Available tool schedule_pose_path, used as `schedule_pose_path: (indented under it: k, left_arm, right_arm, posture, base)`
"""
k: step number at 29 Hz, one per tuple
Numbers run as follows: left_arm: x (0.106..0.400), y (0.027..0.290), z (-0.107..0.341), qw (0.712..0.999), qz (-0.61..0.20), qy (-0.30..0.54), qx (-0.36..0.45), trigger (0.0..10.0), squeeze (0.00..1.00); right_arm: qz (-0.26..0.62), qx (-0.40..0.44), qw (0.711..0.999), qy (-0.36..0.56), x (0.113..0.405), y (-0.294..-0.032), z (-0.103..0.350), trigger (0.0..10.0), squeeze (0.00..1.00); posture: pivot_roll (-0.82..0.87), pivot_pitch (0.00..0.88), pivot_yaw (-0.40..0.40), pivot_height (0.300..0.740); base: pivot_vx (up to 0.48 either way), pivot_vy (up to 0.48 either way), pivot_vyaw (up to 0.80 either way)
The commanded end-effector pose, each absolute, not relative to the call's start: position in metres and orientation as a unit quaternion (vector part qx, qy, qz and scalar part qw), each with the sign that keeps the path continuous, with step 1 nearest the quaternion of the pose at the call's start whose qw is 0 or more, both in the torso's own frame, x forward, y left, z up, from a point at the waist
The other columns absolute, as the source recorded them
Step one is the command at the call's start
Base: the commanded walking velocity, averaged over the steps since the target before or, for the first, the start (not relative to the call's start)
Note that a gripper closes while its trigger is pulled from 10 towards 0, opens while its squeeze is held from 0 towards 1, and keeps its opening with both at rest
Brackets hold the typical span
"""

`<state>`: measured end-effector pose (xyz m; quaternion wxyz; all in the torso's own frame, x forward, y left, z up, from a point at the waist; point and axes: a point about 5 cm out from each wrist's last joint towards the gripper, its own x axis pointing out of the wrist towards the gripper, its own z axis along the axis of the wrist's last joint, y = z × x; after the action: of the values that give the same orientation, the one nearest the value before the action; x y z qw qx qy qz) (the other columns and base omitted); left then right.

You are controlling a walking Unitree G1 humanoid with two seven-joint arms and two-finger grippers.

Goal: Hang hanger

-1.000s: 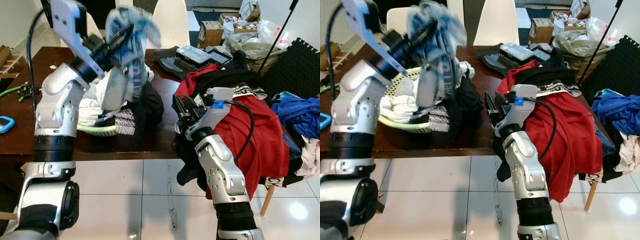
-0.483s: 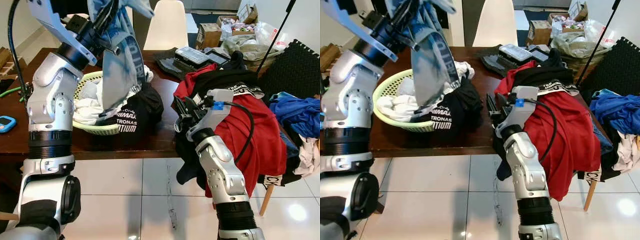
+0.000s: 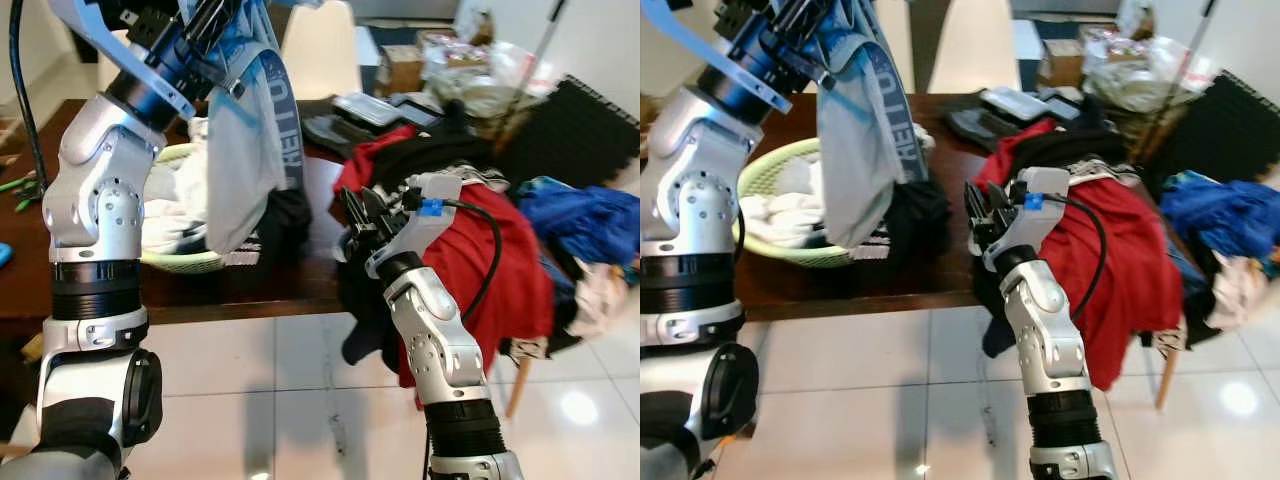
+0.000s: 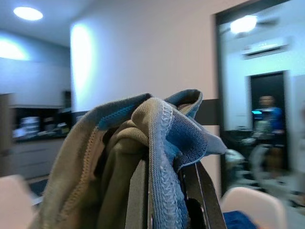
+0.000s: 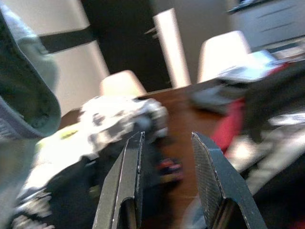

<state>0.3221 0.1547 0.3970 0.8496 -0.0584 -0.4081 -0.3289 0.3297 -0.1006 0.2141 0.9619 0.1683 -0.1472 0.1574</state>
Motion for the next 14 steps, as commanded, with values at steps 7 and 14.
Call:
schedule_pose_path:
  k: [7,14]
  left_arm:
    - [0.314,0.136,0.407,0.830,-0.367,-0.416,-0.060,0.0,0.00]
    - [0.317,0.129,0.398,0.840,-0.368,-0.395,-0.047,0.0,0.00]
  right_arm:
    - [0.108,0.196,0.948,-0.226,0.327,-0.122,0.237,10.0,0.00]
    - [0.097,0.193,0.952,-0.219,0.328,-0.125,0.234,10.0,0.00]
  posture:
    - [0.10,0.053,-0.015,0.740]
    - [0.09,0.050,-0.009,0.740]
  base:
    - [0.000,0.000,-0.80]
    - [0.000,0.000,-0.80]
